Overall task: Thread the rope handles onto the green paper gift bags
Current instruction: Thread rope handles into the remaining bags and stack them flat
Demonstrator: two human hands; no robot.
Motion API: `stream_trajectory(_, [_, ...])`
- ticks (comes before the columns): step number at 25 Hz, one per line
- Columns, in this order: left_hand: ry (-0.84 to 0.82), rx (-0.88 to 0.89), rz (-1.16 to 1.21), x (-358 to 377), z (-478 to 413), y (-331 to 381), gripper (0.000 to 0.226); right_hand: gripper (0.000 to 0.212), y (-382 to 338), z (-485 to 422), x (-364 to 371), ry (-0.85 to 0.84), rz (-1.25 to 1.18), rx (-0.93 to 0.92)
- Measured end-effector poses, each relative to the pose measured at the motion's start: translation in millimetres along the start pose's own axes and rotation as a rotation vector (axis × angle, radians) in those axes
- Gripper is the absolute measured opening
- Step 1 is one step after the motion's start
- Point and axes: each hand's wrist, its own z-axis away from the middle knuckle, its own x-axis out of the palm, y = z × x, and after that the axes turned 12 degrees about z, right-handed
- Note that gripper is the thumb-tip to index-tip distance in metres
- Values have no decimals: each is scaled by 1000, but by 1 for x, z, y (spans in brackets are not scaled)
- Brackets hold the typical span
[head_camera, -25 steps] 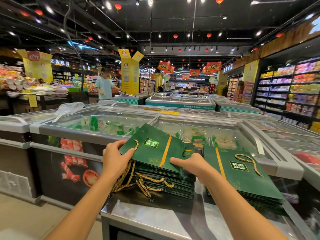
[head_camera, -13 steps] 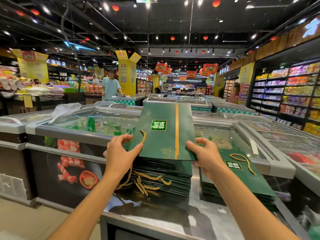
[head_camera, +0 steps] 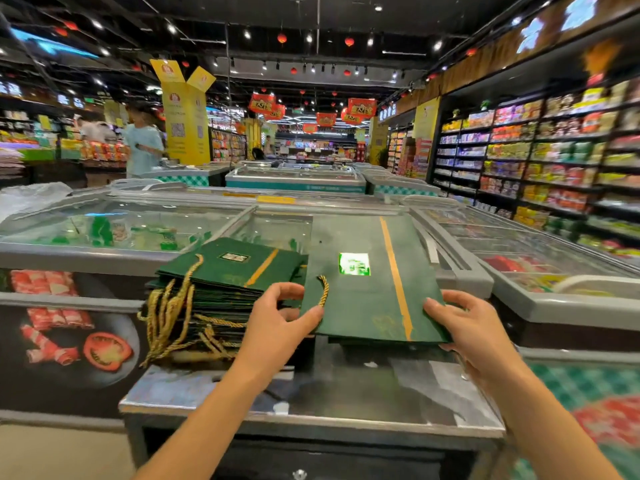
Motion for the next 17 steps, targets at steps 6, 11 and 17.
stream_trajectory(6, [-108,-107,-154,35,14,-33,40,32,50,2,-30,65,299,49])
stream_trajectory(11, [-206,-81,-259,26,22,-31,38,43,58,6,-32,146,639,-30])
stream_trajectory(17, [-182,-54,-263,-26,21,-22,11,36,49,16,-13,190,867,-330])
